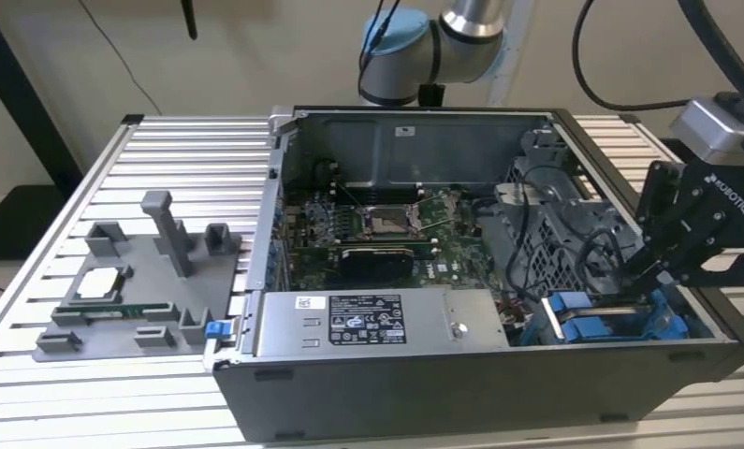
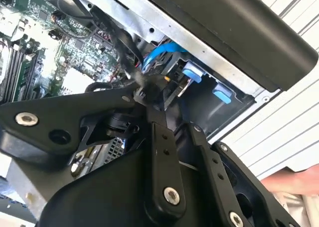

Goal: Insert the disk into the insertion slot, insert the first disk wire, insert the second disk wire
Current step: 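Insert the second disk wire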

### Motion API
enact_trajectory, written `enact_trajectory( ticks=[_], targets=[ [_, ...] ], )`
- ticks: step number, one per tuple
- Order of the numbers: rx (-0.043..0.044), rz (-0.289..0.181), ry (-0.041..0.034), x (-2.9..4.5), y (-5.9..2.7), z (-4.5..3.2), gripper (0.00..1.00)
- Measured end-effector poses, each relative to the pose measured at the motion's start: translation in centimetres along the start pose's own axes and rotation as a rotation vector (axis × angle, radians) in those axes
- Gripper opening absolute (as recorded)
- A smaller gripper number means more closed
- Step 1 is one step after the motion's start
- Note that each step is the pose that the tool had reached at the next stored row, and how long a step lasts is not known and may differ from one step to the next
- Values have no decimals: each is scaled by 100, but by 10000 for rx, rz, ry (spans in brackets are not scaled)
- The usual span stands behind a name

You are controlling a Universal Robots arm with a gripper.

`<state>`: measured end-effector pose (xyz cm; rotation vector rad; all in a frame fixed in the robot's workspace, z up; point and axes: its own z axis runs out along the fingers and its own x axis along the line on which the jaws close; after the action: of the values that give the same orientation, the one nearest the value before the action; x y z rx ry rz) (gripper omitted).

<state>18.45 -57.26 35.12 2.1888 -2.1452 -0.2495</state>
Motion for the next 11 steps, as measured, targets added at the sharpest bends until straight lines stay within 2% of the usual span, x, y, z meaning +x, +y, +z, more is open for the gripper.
enact_trajectory(
  ticks=[11],
  targets=[
    [0,4,0,-11,117,-128,100]
  ],
)
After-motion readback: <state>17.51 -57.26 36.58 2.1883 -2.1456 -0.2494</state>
